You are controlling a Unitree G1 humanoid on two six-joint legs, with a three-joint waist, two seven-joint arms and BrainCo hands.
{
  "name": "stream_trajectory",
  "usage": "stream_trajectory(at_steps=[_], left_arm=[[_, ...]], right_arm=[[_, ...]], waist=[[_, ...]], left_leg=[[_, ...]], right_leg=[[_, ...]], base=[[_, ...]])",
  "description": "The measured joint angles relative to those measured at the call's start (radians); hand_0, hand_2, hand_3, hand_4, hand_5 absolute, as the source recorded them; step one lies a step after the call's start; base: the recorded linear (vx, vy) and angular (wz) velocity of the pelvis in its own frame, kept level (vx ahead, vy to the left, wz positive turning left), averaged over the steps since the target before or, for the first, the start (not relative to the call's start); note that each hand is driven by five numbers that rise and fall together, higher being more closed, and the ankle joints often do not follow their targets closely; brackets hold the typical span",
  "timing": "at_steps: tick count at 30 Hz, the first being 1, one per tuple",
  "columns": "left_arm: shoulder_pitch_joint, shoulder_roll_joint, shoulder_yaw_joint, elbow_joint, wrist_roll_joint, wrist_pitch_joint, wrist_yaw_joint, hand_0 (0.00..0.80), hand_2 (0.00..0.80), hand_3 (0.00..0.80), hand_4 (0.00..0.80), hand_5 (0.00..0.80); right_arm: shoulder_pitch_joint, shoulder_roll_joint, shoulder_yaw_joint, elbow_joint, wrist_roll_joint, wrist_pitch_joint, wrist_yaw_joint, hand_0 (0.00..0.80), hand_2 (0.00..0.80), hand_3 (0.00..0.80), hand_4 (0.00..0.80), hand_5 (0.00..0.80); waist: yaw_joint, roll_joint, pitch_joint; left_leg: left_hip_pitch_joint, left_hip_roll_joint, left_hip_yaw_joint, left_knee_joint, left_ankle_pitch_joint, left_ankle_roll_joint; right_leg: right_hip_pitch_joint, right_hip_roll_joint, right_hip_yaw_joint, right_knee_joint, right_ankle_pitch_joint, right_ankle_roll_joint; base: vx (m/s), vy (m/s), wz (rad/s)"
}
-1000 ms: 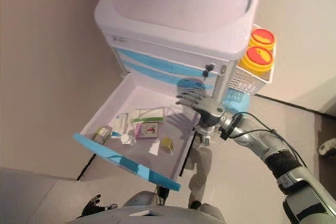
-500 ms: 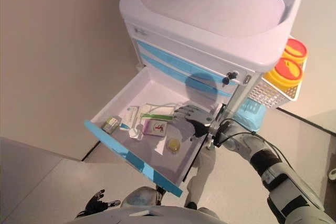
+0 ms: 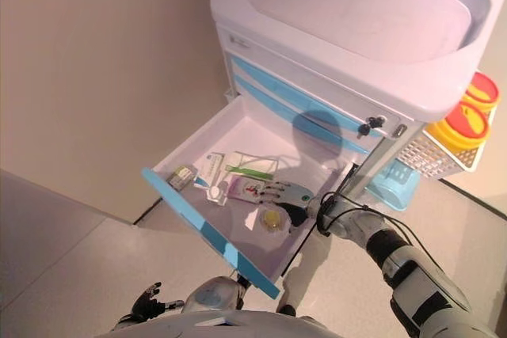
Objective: Open the drawer and pick up the medicine
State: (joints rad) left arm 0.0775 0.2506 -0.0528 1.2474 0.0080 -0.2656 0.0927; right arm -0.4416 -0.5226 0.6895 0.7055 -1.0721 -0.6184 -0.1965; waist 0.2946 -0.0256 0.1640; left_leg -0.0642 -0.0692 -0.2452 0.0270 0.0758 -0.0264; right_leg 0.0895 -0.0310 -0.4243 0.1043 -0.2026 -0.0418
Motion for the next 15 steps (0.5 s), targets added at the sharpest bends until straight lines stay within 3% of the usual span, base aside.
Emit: stream_trajectory(at_steps=[15], left_arm=[[0.001, 0.000, -0.018, 0.000, 0.036, -0.012, 0.000, 0.000, 0.000, 0.000, 0.000, 0.000]], right_arm=[[0.005, 0.042, 0.004, 0.083, -0.077, -0.008, -0.084, 0.000, 0.000, 0.000, 0.000, 0.000]], waist=[[0.016, -0.001, 0.001]], left_leg=[[0.000, -0.003, -0.011, 0.001, 0.000, 0.000]], right_leg=[[0.003, 0.000, -0.003, -0.003, 0.000, 0.000]], base=[[0.011, 0.003, 0.01]])
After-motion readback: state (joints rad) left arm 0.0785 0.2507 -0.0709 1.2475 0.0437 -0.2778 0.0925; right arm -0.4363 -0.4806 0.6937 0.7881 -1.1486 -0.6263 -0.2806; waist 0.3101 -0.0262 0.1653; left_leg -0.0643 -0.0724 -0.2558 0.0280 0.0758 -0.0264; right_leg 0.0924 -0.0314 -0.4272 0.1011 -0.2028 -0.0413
